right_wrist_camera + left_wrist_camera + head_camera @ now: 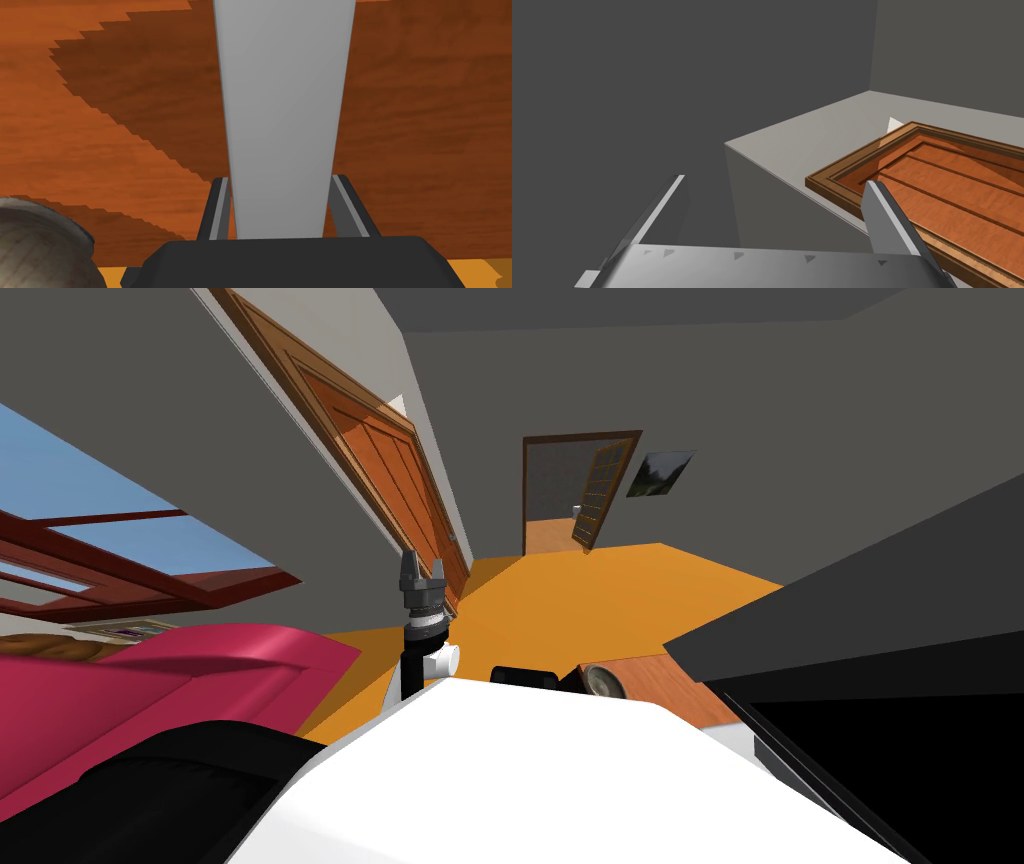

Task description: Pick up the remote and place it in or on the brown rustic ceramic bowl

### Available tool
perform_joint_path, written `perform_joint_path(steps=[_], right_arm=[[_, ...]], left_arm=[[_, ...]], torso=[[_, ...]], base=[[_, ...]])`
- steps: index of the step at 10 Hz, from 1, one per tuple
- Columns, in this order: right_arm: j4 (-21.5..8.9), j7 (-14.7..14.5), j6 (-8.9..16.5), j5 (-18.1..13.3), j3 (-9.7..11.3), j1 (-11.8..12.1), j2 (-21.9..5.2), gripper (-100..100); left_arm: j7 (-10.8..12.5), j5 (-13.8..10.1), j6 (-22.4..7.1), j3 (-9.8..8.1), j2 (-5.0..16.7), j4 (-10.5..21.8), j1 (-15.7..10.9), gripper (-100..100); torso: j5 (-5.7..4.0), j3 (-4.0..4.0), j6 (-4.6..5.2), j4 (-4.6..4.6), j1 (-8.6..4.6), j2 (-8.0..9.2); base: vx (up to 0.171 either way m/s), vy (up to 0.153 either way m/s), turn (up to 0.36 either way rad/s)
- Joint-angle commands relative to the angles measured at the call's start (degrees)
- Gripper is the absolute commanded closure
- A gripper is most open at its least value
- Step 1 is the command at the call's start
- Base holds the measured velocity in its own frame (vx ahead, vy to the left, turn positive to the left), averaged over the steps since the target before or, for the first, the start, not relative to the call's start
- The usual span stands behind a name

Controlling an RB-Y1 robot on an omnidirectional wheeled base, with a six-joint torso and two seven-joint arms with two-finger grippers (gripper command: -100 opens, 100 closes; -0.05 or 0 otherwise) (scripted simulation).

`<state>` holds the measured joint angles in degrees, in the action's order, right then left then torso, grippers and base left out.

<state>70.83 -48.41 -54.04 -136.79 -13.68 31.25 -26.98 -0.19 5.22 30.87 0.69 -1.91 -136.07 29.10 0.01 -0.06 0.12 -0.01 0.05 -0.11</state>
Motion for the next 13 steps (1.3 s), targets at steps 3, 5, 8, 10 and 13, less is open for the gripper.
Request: perform_joint_path(steps=[3, 5, 8, 10, 13], right_arm=[[4.3, 0.1, -2.0, 0.1, -2.9, 0.3, -3.0, 100], [7.5, 0.3, -4.1, 0.2, -4.4, 0.5, -4.0, 100], [10.7, 0.5, -6.5, 0.2, -5.7, 0.8, -4.5, 100], [13.7, 0.8, -8.8, 0.1, -6.8, 0.9, -5.1, 100], [17.1, 1.5, -12.2, 0.3, -8.5, 0.9, -6.8, 100]], left_arm=[[0.0, 0.0, 0.0, 0.0, 0.0, 0.0, 0.0, 0], [0.0, 0.0, 0.0, 0.0, 0.0, 0.0, 0.0, 0], [0.0, 0.0, 0.0, 0.0, 0.0, 0.0, 0.0, 0], [0.0, 0.0, 0.0, 0.0, 0.0, 0.0, 0.0, 0], [0.0, 0.0, 0.0, 0.01, 0.0, 0.0, 0.0, 0]], torso=[[0.11, 0.09, -0.03, 0.05, 0.18, 0.14], [0.13, 0.12, -0.06, 0.09, 0.21, 0.14], [0.1, 0.06, -0.05, 0.08, 0.24, 0.03], [0.1, 0.03, -0.04, 0.05, 0.21, 0.0], [0.16, -0.03, -0.07, 0.03, 0.39, -0.09]], base=[[-0.034, 0.043, -0.046], [-0.013, 0.041, -0.054], [0.014, 0.036, -0.038], [0.019, 0.037, -0.047], [0.03, 0.07, -0.041]])
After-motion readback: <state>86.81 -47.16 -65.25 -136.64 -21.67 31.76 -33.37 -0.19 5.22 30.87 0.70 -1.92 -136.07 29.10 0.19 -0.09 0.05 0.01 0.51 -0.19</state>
